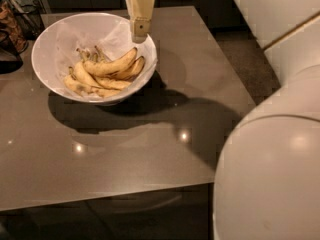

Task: Pick banana from white bowl

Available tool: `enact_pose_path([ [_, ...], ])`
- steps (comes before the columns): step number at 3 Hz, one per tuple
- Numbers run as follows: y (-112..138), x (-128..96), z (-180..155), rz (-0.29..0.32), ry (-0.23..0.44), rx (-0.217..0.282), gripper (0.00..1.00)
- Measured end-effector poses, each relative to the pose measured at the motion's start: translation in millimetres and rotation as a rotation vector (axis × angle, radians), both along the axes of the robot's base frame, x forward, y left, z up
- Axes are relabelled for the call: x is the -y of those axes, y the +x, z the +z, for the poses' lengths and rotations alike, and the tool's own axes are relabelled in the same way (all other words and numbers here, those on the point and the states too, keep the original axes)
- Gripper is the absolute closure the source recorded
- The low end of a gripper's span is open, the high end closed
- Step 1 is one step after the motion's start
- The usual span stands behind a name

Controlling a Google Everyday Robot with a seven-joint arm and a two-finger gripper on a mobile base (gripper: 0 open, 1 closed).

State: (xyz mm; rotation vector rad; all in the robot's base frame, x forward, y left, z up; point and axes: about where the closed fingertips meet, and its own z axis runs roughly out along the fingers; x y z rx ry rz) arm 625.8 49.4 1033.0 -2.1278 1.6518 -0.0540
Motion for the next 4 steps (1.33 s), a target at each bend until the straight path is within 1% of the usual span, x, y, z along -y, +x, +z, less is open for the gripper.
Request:
enact_pose_path([
  [1,2.1,-3.3,1.4,-0.015,0.026,0.019,0.00],
  [2,11.2,-0.5,-15.2,-0.076,0.017,0.005,0.00],
  [3,13.8,-3.9,-29.6,-0.133,-0.025,-0.007,0.00],
  [4,14.9,-7.4,-40.1,-0.168,-0.051,-0.019,0.00],
])
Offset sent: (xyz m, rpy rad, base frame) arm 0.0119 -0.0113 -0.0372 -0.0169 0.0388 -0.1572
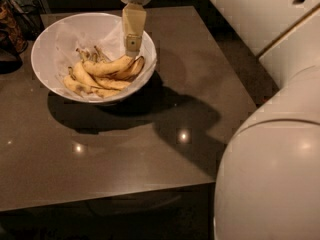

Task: Pick banana from white bowl

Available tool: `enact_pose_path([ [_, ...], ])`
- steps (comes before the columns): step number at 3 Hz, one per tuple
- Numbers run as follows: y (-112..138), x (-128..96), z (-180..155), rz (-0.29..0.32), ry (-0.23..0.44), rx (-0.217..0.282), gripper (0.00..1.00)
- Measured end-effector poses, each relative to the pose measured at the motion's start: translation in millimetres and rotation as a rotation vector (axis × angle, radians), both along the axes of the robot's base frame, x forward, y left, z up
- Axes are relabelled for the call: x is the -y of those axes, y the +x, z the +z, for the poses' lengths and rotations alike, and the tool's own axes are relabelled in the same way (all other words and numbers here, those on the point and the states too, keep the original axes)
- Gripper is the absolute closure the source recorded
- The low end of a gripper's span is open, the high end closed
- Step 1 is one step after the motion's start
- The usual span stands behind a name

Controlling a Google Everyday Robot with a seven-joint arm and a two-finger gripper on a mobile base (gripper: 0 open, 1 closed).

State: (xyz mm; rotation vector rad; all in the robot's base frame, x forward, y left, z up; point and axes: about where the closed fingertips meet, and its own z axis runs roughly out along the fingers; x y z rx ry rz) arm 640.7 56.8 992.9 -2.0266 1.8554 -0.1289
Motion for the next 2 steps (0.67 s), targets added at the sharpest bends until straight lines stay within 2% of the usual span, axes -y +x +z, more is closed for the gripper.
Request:
enact_pose_path([
  [1,3.8,-7.2,-9.6,-0.011,-0.014,-0.011,0.15],
  [2,8.3,-11.8,-17.3,-0.023,-0.038,-0.015,0.14],
])
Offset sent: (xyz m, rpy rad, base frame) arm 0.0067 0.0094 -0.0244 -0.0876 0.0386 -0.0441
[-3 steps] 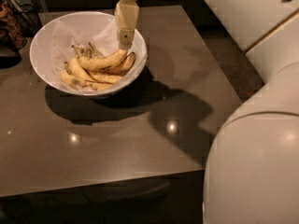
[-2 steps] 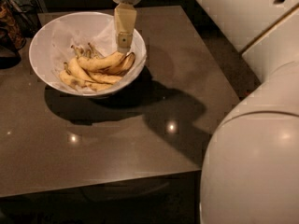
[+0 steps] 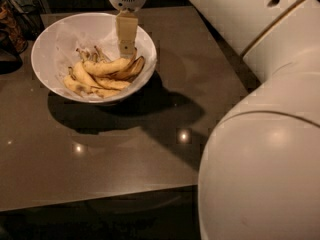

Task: Pick banana from white bowl

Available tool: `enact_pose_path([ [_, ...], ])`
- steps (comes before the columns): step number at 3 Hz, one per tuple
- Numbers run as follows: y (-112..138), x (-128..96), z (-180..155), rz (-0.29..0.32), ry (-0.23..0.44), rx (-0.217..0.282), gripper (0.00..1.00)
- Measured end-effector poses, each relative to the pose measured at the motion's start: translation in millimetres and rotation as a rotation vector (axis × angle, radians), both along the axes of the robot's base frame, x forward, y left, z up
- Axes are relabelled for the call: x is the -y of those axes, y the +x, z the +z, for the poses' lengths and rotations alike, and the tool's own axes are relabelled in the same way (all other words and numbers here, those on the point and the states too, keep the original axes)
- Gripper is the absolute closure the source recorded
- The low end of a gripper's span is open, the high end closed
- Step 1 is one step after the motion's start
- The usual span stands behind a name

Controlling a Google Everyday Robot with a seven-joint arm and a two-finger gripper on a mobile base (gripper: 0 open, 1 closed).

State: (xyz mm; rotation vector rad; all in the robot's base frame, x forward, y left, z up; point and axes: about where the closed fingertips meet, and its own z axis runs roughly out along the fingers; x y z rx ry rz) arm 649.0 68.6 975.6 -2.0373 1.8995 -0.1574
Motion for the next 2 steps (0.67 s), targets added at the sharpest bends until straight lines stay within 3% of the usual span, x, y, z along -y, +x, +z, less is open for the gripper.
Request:
enact_pose_path([
  [1,6.4,-7.1,-10.9,0.016,-0.022,-0.014,0.13],
  [2,10.0,-13.8,-29.6,0.034,-0.041,-0.048,0.21],
])
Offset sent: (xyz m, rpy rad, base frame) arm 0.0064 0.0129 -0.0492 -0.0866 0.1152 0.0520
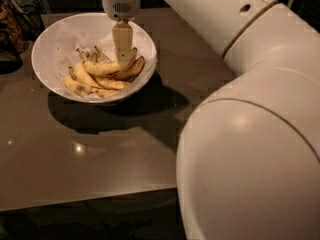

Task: Pick banana from white bowl

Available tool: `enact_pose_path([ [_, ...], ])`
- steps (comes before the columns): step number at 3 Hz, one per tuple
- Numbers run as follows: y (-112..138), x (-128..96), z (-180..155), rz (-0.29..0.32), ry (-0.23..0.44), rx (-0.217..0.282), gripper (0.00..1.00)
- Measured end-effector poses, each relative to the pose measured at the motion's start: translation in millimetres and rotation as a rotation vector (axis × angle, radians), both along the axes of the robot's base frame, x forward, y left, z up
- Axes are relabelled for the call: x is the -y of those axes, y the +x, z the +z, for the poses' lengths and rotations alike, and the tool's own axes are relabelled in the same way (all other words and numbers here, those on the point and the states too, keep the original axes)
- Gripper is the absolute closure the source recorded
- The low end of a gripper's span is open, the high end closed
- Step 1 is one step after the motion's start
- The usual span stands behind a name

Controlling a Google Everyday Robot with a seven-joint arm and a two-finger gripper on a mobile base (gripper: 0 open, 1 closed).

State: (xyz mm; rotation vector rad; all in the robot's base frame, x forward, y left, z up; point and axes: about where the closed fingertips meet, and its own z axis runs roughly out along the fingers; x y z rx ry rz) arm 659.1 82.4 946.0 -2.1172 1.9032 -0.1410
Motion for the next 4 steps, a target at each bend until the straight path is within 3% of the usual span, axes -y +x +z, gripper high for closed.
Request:
enact_pose_path([
  [4,3.4,-6.2,-42.6,-0.007,0.000,-0.090,0.29],
])
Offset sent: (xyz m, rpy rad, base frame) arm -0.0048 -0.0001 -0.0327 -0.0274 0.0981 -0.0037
